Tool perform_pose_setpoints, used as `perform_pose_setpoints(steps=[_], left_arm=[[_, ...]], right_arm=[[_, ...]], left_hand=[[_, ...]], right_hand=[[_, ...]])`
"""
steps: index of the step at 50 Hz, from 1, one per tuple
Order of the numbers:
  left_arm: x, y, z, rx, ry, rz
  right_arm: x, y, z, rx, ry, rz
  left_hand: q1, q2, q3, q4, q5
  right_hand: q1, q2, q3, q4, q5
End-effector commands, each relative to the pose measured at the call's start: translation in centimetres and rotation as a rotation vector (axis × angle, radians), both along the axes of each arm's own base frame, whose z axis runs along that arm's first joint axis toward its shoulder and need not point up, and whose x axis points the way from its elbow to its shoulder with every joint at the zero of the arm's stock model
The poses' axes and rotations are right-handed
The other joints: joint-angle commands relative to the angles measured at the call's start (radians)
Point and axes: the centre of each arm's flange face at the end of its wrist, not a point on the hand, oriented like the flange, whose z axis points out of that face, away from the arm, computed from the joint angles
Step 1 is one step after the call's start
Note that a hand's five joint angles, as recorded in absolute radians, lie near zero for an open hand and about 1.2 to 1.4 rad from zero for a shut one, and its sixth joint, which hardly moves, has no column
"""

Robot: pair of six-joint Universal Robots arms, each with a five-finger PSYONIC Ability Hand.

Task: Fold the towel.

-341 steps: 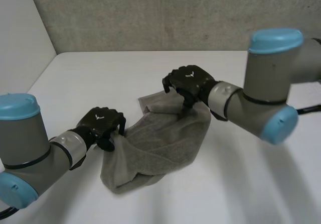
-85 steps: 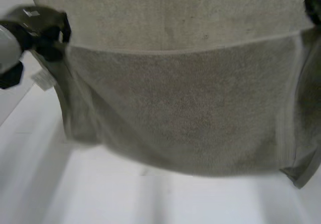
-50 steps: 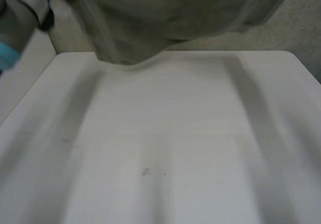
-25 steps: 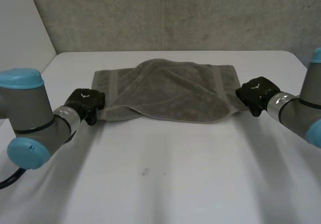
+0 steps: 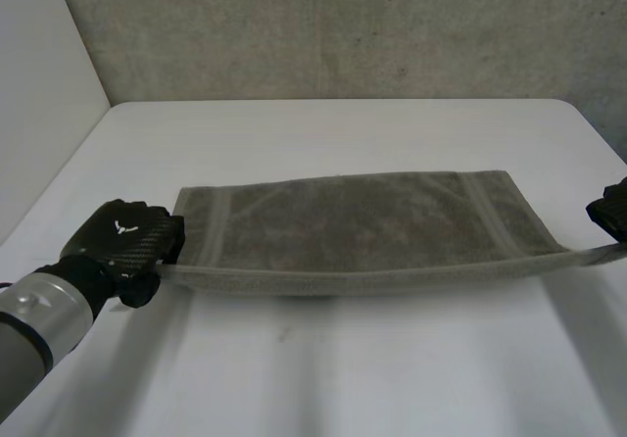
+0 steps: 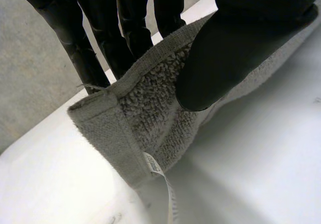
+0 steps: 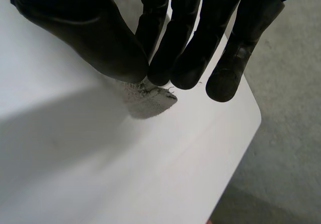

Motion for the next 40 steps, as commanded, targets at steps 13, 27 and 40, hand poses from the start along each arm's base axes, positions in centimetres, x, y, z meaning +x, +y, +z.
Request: perform_pose_setpoints(steps=[13, 27, 40], left_arm=[[-3.1, -10.7, -4.4, 0.015, -0.024, -0.015], [-5.4, -19.1, -6.0, -0.087, 0.003, 0.000], [-5.6, -22.5, -7.7, -0.110, -0.012, 0.066]], right_arm=[[5.0, -8.1, -3.3, 0.006, -0.093, 0.058], [10.4, -15.1, -6.2, -0.118, -0.190, 0.007], [11.6, -19.0, -6.6, -0.278, -0.189, -0.067]], left_hand=[[0.202, 0.178, 0.179, 0.178, 0.192], [0.202, 0.178, 0.179, 0.178, 0.192], [0.202, 0.178, 0.179, 0.178, 0.192]], right_hand=[[0.059, 0.054, 0.058, 0.055, 0.046], [0.059, 0.054, 0.058, 0.055, 0.046], [0.059, 0.054, 0.058, 0.055, 0.046]])
